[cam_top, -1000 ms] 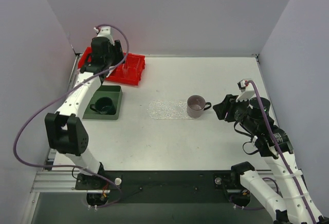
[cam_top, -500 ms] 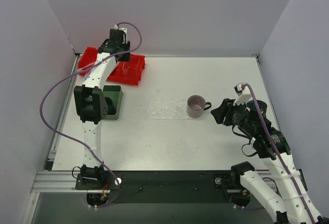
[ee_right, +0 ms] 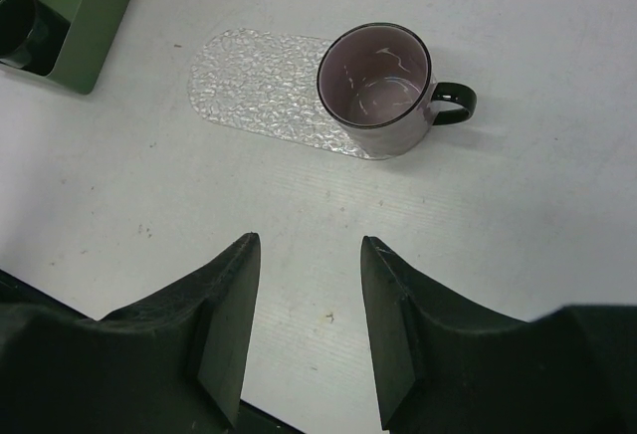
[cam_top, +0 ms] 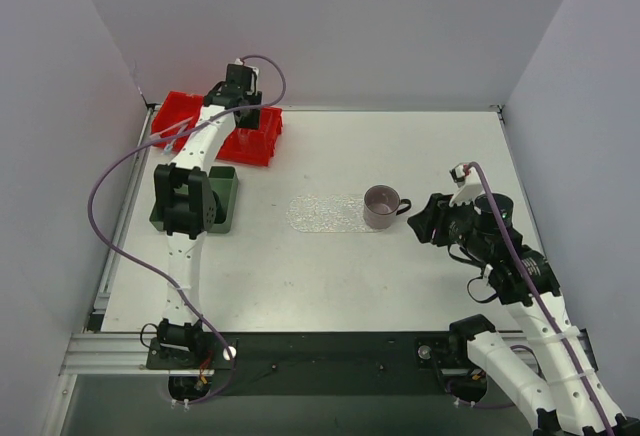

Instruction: Prepare toiletry sets of a toothbrush and toothpaste on the tray

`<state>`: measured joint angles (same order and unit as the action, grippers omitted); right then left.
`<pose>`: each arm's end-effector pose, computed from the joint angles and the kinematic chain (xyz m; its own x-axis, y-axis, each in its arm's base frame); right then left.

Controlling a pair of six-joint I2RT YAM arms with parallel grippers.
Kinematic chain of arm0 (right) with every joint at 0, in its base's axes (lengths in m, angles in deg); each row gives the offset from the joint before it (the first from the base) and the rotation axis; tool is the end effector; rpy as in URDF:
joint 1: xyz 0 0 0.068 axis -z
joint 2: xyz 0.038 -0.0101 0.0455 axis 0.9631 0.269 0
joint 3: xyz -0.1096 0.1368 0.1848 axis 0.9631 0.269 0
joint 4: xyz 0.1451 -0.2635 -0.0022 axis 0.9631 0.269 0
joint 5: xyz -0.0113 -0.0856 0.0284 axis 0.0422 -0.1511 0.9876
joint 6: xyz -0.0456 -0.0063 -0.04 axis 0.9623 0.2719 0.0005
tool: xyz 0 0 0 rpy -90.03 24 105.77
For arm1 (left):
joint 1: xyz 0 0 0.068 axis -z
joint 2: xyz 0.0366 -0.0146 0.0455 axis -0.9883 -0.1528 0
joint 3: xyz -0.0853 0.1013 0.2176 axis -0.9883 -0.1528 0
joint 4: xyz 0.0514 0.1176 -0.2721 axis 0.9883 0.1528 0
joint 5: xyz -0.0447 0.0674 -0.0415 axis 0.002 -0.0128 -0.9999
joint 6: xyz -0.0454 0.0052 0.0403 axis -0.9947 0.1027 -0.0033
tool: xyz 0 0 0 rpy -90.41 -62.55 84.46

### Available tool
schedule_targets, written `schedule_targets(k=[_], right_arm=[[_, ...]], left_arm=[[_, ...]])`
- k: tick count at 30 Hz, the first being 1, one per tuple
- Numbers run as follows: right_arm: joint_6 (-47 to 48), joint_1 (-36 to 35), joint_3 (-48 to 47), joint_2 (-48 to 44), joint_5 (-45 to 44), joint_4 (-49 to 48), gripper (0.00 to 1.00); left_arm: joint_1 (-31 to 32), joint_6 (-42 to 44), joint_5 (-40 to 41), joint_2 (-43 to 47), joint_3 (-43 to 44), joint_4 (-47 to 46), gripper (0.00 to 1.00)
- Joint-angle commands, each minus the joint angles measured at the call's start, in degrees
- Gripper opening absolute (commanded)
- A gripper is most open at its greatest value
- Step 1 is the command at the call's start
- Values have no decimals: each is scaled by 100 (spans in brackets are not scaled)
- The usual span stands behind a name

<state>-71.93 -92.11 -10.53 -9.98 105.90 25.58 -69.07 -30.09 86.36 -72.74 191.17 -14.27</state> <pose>0.2042 0.0786 0.3394 -0.3656 0.1436 -0.9196 -0.4698 0.8245 0.3155 0.5560 -0.1107 0.2342 -0.7132 0.0946 -0.6945 0.0358 0.9945 0.0987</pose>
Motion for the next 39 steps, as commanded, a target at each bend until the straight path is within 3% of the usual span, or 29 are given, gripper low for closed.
schedule_targets(k=[1,9,39], right_arm=[[37,-30,68,-7,89,-64,40],[81,-39,68,99,97,-64,40],[143,-39,104,160,71,-11,40]], left_arm=[[-19,116,292,-70,310,-41,53],[-36,142,407,132,-50,-410,53],[-63,169,416,-237,-95,-322,40]])
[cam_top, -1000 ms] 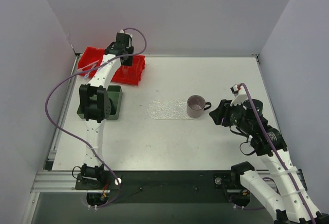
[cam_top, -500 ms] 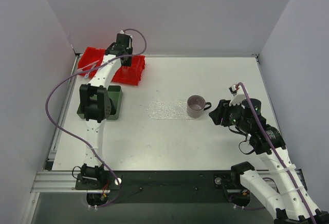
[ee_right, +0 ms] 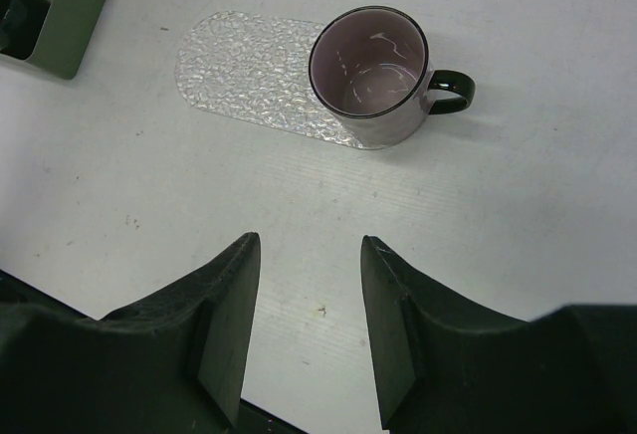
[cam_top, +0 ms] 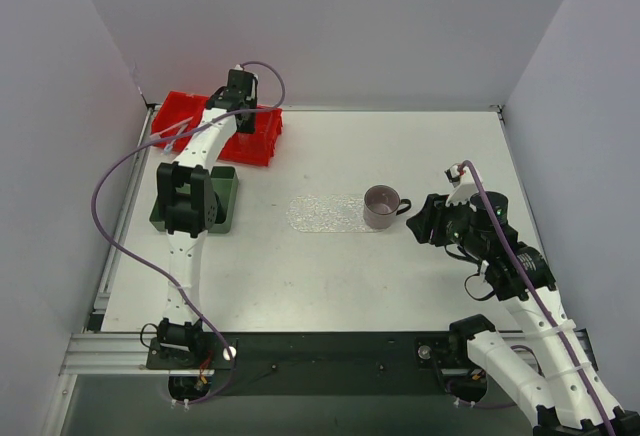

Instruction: Prepare toiletry sets of a toothbrush and toothpaste on the tray

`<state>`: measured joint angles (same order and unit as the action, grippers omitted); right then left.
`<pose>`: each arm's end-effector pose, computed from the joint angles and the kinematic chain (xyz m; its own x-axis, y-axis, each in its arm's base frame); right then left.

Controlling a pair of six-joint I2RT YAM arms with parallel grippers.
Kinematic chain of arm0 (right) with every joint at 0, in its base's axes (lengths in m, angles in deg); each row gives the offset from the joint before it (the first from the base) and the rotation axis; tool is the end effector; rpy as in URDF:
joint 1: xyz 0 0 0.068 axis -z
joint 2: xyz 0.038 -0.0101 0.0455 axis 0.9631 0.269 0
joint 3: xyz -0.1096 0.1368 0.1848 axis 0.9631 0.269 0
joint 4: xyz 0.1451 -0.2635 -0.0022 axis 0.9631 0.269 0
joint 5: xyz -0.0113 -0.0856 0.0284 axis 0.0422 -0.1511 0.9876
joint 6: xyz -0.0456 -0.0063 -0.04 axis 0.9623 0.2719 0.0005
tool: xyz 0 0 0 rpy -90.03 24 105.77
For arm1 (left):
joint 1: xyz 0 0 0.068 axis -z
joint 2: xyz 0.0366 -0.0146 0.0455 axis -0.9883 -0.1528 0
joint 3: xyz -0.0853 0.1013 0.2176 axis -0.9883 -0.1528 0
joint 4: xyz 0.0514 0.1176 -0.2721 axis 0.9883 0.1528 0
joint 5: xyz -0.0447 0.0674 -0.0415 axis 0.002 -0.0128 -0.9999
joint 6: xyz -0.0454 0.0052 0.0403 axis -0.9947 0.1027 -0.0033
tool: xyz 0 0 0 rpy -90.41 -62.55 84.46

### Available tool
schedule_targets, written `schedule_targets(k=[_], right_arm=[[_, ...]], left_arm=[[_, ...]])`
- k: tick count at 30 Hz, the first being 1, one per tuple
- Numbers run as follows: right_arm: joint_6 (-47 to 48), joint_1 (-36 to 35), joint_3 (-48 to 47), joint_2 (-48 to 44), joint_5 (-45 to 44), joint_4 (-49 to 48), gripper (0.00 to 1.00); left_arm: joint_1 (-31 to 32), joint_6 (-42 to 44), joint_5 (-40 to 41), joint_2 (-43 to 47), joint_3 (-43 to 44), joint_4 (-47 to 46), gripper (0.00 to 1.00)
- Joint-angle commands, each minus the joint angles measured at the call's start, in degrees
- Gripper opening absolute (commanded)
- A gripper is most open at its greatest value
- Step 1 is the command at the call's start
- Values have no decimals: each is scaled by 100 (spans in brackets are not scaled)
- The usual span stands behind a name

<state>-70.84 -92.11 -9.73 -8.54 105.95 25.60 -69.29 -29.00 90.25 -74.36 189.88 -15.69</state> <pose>0.2103 0.0806 0.3289 -0.3913 0.1167 -0.9128 -0.4660 0.8302 0.3059 0.5604 -0.1063 0.2129 -0.7284 0.1146 -0.6755 0.0021 0.9863 0.1651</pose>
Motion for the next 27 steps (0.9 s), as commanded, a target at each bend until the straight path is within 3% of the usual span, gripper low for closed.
schedule_targets(k=[1,14,27], right_arm=[[25,-39,31,25,67,-13,40],[51,-30,31,42,32,4,40],[42,-30,-100,25,102,57,40]], left_arm=[[-50,59,27,-93,34,-189,39],[-23,182,0,30,-45,-250,0],[143,446,500,784,-519,-619,0]])
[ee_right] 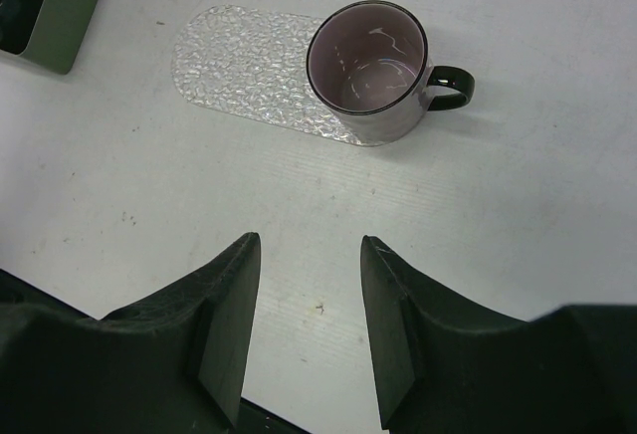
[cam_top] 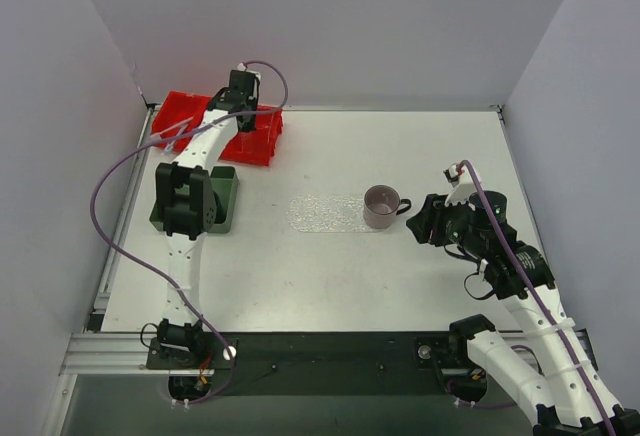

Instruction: Prepare toiletry sets of a toothbrush and toothpaste on the tray

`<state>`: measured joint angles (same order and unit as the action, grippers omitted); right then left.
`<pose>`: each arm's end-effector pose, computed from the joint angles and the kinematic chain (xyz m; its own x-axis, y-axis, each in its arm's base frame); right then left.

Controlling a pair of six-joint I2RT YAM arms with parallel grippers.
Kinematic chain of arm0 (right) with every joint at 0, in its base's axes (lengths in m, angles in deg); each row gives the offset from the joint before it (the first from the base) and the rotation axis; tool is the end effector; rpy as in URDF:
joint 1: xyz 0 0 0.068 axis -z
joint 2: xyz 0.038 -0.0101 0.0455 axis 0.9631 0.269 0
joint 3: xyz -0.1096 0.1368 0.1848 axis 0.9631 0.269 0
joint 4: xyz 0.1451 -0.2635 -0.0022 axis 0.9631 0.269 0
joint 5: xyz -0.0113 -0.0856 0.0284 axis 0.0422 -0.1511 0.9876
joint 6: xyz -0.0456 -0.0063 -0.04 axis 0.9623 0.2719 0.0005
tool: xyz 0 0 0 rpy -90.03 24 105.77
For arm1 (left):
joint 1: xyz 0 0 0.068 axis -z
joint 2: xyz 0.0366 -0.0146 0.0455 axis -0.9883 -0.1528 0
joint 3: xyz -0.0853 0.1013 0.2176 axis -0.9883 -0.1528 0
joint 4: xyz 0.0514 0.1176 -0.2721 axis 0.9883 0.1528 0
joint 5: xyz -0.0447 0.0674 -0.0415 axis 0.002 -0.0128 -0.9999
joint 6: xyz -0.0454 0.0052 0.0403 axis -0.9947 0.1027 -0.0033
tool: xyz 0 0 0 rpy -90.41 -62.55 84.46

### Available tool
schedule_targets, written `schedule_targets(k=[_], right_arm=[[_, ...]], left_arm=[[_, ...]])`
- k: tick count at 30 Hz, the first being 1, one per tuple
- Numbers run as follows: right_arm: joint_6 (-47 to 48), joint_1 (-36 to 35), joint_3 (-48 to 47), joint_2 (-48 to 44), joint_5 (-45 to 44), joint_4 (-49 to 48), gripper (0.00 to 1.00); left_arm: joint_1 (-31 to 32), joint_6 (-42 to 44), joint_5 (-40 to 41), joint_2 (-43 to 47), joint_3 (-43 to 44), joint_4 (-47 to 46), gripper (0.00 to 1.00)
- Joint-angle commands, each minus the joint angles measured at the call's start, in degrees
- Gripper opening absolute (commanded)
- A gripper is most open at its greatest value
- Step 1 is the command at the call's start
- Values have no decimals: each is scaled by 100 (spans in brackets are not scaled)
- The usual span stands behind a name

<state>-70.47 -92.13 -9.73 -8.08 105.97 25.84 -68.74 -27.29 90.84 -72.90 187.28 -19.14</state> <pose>0.2117 0.0811 0.3268 -0.3990 0.1078 -0.9106 -0.4655 0.8318 0.3024 0.5588 -0.1111 0.2149 -0.6995 0.1451 -0.6997 0.0187 0.9826 0.1850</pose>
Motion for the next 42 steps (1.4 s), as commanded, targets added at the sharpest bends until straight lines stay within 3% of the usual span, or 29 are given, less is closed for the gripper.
schedule_targets(k=[1,14,25,29,36,42], right_arm=[[5,-37,-109,-30,117,50,40],[-741,-37,-408,-276,12,68,43],[-2296,-265,-188,-31,-120,-1197,46],[-2456,-818,-477,321,-681,-1294,46],[-2693,-1750,-1032,1164,-1244,-1785,46],[-2790,-2523,-1392,1902,-1597,-2462,47]], left_arm=[[89,302,477,744,-364,-352,0],[536,626,1285,2510,-1999,-1591,0],[1627,444,1735,4557,-3844,-1961,0],[1820,-101,1251,5322,-4547,-1944,0],[1882,-656,-391,6500,-5821,-2514,0],[1847,-1051,-1254,6625,-6385,-2841,0]])
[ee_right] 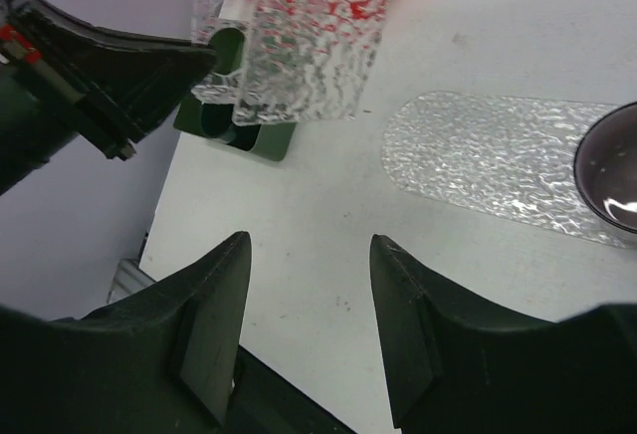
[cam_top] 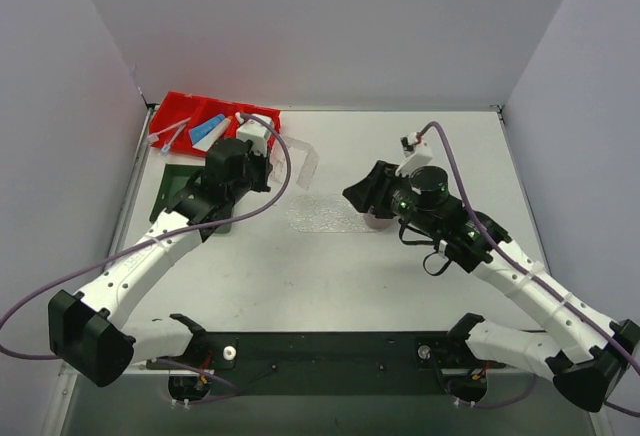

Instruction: Prepare toiletry sets of a toothbrush and toothpaste on the tray

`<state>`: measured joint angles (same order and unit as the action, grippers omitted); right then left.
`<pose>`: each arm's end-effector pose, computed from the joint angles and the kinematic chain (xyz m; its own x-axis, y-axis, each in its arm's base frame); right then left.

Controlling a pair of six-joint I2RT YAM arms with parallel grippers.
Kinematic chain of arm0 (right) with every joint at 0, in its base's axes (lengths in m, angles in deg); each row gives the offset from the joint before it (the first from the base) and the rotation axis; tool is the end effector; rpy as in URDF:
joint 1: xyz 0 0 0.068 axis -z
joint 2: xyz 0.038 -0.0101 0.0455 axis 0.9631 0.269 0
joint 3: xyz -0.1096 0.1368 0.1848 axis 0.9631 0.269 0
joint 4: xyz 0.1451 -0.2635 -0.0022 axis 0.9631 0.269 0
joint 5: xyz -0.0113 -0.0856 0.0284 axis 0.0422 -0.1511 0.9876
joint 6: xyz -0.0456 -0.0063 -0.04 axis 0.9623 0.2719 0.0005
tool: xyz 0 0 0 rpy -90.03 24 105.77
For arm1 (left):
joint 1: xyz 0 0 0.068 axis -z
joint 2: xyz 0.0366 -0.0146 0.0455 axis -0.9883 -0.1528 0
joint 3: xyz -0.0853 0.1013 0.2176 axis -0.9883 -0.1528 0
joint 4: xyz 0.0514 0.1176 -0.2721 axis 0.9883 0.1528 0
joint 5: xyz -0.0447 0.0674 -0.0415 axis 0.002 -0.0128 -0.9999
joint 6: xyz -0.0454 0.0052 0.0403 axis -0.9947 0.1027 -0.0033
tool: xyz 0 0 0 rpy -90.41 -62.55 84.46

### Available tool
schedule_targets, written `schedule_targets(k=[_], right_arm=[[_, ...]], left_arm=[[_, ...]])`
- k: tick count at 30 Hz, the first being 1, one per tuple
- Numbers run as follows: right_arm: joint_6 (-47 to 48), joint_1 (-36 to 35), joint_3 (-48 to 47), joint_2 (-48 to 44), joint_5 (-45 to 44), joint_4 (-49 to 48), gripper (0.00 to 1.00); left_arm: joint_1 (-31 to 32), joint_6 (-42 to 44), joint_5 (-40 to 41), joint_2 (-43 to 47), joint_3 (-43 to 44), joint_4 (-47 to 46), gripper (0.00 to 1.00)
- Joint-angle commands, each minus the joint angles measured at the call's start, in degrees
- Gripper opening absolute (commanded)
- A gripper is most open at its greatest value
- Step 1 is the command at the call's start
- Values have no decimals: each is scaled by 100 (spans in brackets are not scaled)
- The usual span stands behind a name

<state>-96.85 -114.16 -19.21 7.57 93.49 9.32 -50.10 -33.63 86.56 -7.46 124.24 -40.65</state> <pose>0.2213 0.1880 0.3609 -0.5094 0.4085 -0.7574 -0.4698 0.6054 0.6425 0.2940 -0.1670 0.3258 -0.3584 0.0786 -0.9303 0.3109 0.9496 -0.0395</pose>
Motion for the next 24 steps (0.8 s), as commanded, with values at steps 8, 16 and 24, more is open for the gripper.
schedule_targets(k=[8,16,24], right_arm=[[77,-901,-1498,1770,-1639,-258,51],[129,-919,-2376,2973,-1947,137,49],[199,-892,-2500,3502,-2308,332,46]], left_arm=[[412,-304,447,89,-214,-584,0],[1028,-5,1704,54,-319,-602,0],[1423,171,2144,-60,-416,-734,0]])
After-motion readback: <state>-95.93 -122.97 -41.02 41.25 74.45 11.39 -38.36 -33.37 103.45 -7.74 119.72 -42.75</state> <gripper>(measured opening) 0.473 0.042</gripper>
